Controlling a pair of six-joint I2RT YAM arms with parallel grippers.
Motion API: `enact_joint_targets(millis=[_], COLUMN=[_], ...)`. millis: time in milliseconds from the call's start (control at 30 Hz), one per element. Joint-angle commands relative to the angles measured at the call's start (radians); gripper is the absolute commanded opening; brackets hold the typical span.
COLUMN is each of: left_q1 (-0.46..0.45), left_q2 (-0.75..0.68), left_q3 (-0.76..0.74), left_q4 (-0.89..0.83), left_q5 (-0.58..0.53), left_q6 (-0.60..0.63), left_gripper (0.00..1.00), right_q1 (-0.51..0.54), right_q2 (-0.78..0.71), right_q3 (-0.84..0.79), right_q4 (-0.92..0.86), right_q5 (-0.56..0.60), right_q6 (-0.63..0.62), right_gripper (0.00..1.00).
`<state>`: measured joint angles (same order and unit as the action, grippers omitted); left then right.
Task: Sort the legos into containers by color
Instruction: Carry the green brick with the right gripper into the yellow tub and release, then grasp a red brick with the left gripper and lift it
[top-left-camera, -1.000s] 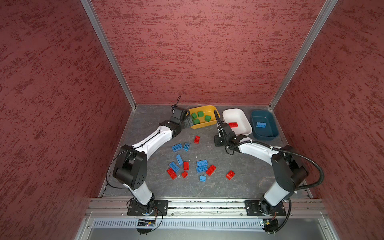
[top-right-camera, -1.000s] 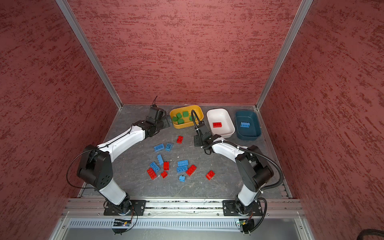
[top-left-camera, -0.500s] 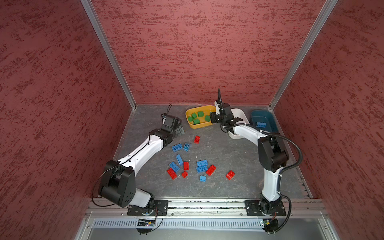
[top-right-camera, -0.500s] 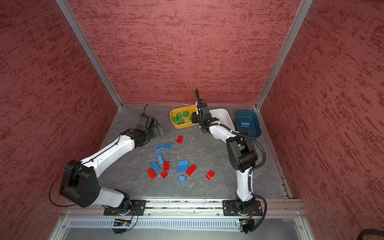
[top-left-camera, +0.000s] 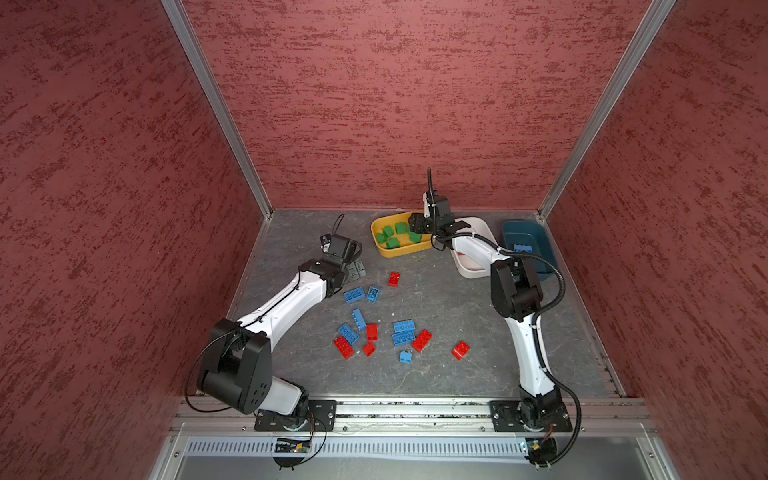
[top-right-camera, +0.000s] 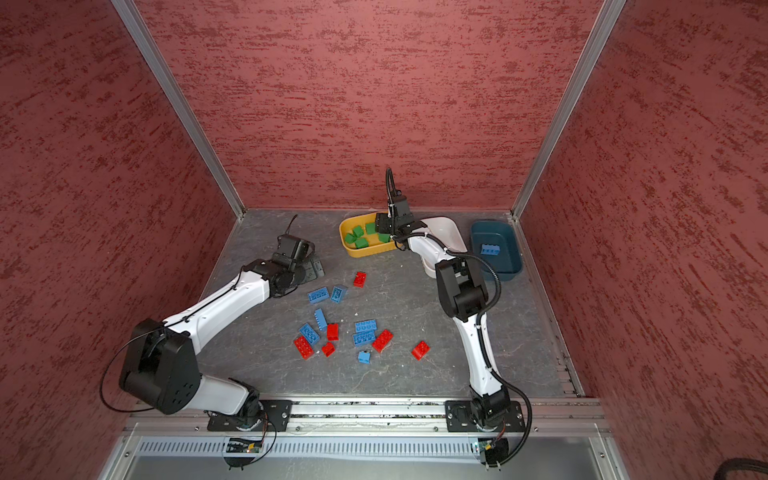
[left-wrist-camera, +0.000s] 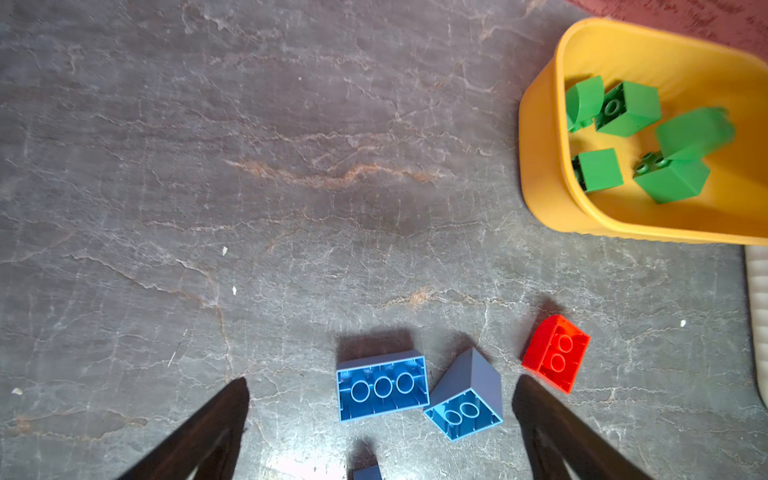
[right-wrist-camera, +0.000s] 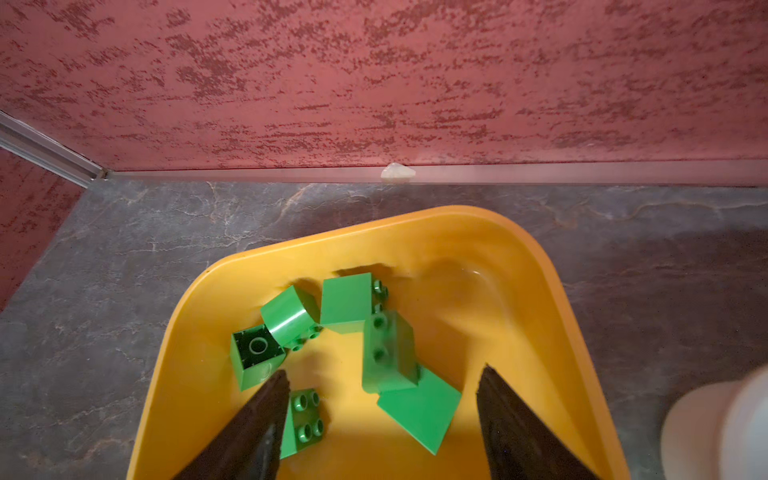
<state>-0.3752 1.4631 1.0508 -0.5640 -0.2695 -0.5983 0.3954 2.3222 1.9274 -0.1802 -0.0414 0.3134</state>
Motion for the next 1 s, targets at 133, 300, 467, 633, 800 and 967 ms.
enact_joint_targets(millis=[133,300,467,633,800,967], left_q1=[-0.028,-0.048,-0.086,-0.126,-0.161,-0.185], left_q2=[0.048,0.073,0.11,0.163,0.235,0.333], left_q3=[0.048,0.07,0.107,0.161,0.236,0.332], left_q4=[0.005,0.017,0.018,-0.005,-0.046,-0.103], left_q5=[0.006,0.015,0.007,0.002,0.014,0.039], left_q6=[0.005,0.016,0.048,0.084,0.135,0.173], left_gripper=[0.99,0.99,0.99,1.0,1.0,1.0], right_q1=[0.0,0.0,0.0,0.0,0.0,0.0], right_q2=[-0.221,-0.4,-0.574,-0.72,-0.832,-0.892], right_q3=[-0.194,-0.412,-0.628,-0.796,-0.914,-0.955], right_q4=[0.029,0.074,0.114,0.15,0.187,0.189], right_q5=[-0.105,-0.102,-0.058,0.0,0.065,0.125], right_q6=[-0.021,-0.022,0.019,0.079,0.095,0.119], right_gripper=[0.81,0.87,0.92,0.99,0.99,0.99])
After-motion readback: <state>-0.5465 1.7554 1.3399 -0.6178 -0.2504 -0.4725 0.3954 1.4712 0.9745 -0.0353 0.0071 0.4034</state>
